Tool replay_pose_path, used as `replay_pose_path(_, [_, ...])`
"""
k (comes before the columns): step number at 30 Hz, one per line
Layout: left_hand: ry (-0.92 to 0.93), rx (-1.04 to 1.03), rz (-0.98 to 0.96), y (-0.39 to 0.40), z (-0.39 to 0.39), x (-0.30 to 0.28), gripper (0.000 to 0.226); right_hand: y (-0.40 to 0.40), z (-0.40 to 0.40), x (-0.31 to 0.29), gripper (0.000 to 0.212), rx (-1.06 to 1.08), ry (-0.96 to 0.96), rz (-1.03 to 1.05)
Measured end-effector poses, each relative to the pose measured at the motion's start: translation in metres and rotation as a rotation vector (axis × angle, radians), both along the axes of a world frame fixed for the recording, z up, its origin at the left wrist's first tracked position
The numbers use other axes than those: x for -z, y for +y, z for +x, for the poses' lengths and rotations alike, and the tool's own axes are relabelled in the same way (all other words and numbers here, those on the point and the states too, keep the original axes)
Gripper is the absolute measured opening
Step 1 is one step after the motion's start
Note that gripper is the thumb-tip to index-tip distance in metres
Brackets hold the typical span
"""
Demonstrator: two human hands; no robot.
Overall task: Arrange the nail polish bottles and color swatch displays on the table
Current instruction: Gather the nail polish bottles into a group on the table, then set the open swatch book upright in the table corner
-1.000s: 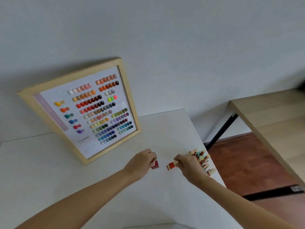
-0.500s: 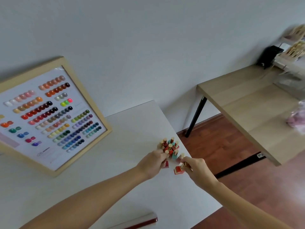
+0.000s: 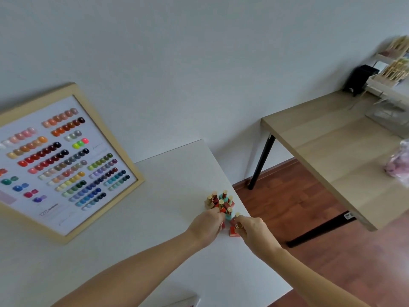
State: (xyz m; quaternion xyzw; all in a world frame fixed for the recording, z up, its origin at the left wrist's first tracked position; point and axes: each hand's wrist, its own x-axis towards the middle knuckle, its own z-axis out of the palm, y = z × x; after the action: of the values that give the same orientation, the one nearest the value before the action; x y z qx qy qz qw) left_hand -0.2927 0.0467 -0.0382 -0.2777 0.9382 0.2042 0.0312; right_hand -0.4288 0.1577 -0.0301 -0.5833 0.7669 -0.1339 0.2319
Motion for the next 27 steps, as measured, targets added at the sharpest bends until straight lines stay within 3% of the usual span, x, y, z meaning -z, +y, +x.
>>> replay_pose_path(12, [-0.050, 0.006, -0.005, 0.003, 0.005, -0.011, 0.017, 0.005, -0.003, 0.001, 0.028, -0.047, 0.027, -0.073])
replay_pose_path(16, [-0.008, -0.011, -0.017, 0.001, 0.018, -0.031, 0.018, 0.008, -0.001, -0.006, 0.031, -0.054, 0.142, -0.115])
replay_pose_path(22, [0.057, -0.154, -0.015, -0.010, 0.066, -0.071, 0.035, 0.001, 0.013, -0.031, 0.034, -0.059, 0.252, -0.212])
replay_pose_path(27, [0.144, -0.306, -0.027, -0.008, 0.129, -0.103, 0.042, -0.007, 0.042, -0.054, 0.027, -0.103, 0.177, -0.303])
